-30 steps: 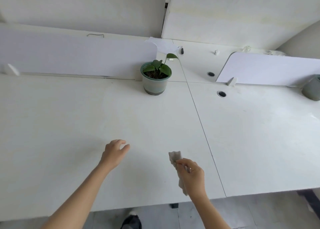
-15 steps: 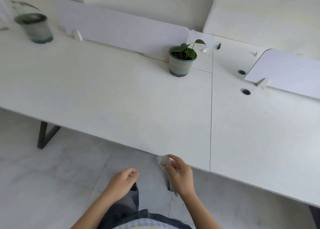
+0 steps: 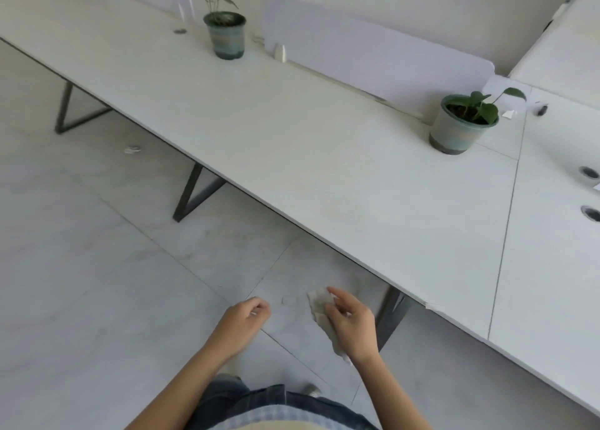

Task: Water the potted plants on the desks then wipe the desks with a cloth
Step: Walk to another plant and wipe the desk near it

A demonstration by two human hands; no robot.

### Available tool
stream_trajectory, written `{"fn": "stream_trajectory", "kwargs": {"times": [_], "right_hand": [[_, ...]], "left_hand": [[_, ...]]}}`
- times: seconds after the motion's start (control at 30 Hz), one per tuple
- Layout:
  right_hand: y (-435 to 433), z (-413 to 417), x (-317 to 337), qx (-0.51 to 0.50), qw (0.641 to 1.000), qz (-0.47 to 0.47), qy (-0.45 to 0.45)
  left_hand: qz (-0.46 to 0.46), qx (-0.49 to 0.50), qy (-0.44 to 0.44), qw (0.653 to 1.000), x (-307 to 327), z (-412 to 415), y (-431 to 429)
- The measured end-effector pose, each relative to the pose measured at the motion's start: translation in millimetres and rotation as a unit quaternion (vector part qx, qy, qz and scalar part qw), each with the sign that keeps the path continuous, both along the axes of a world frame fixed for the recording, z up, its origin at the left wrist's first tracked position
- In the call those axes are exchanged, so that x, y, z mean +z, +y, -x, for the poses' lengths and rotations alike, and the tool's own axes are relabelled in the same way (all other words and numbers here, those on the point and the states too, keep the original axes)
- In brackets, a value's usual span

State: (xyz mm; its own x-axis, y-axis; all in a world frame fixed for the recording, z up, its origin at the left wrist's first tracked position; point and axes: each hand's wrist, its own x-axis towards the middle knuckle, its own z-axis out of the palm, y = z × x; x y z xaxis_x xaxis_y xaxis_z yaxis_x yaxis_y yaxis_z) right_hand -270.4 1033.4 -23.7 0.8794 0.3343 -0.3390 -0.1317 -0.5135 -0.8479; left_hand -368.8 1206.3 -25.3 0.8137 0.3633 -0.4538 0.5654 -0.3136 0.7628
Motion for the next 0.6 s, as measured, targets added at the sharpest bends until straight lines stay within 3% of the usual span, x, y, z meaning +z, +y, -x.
{"fn": "stream_trajectory", "kwargs": {"times": [0.2, 0.43, 0.6], "right_hand": [[112, 49, -7, 0.033, 0.999, -0.003, -0.005], [228, 108, -17, 0.182, 0.982, 0.042, -0.029], [272, 101, -23, 0.188, 0.978, 0.08, -0.04]], "left_hand": [[-0.018, 0.023, -0.008, 1.0, 4, 71, 96], [-0.015, 0.271, 0.042, 0.962, -16, 168, 207], [0.035, 0.256, 0.054, 0.965, -23, 168, 236]]}}
